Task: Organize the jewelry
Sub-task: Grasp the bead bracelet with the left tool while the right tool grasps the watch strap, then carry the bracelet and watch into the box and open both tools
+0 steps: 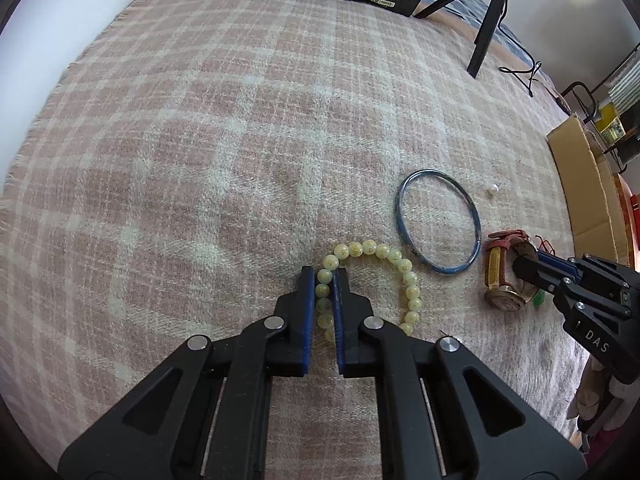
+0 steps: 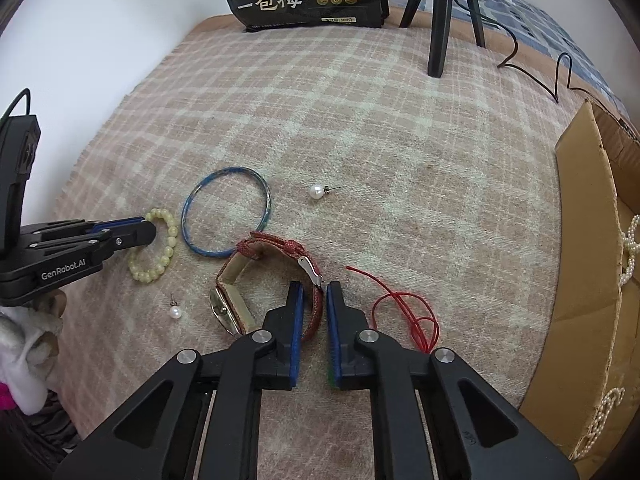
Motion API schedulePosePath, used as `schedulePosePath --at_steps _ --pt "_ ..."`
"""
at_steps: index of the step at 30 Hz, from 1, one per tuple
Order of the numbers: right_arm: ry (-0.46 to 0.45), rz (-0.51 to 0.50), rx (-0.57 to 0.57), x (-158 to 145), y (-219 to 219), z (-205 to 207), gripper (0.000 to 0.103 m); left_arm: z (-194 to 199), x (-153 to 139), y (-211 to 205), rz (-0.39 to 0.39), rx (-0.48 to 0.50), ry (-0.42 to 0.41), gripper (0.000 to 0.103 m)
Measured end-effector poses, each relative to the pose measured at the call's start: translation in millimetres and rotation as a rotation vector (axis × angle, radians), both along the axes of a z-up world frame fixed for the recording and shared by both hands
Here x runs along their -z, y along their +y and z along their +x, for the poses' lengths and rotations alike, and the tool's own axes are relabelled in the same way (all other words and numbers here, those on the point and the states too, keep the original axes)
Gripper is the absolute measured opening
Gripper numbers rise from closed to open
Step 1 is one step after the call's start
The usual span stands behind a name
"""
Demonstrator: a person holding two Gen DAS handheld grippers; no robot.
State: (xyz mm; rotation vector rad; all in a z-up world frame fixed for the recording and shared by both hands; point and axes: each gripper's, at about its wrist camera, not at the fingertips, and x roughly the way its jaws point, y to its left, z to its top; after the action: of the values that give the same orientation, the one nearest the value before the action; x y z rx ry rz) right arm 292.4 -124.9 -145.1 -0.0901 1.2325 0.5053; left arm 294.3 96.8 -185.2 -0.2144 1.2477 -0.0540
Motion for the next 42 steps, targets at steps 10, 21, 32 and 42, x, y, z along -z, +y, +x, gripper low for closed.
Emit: schedulePosePath --at_steps 10,21,32,42 --pt "-0.047 0.000 -0.002 -7.9 0.9 -4.1 0.005 -11.6 -17.2 0.8 0.003 0.003 -0.070 0.005" --pt "-0.119 -0.006 -0.025 -31.8 3.2 -17.0 0.005 -29.0 -50.2 -10.6 0.033 0.036 -0.175 0.005" --pt "-0.205 -0.005 -0.005 -66.4 -24.7 -30.5 0.005 -47.7 -83.6 -30.0 -0.003 0.076 -0.255 0.005" --pt "-0.267 0.007 0.090 -94.5 -83.7 -31.1 0.005 -57.9 -107.2 -77.4 -0.034 0.176 -0.305 0.005"
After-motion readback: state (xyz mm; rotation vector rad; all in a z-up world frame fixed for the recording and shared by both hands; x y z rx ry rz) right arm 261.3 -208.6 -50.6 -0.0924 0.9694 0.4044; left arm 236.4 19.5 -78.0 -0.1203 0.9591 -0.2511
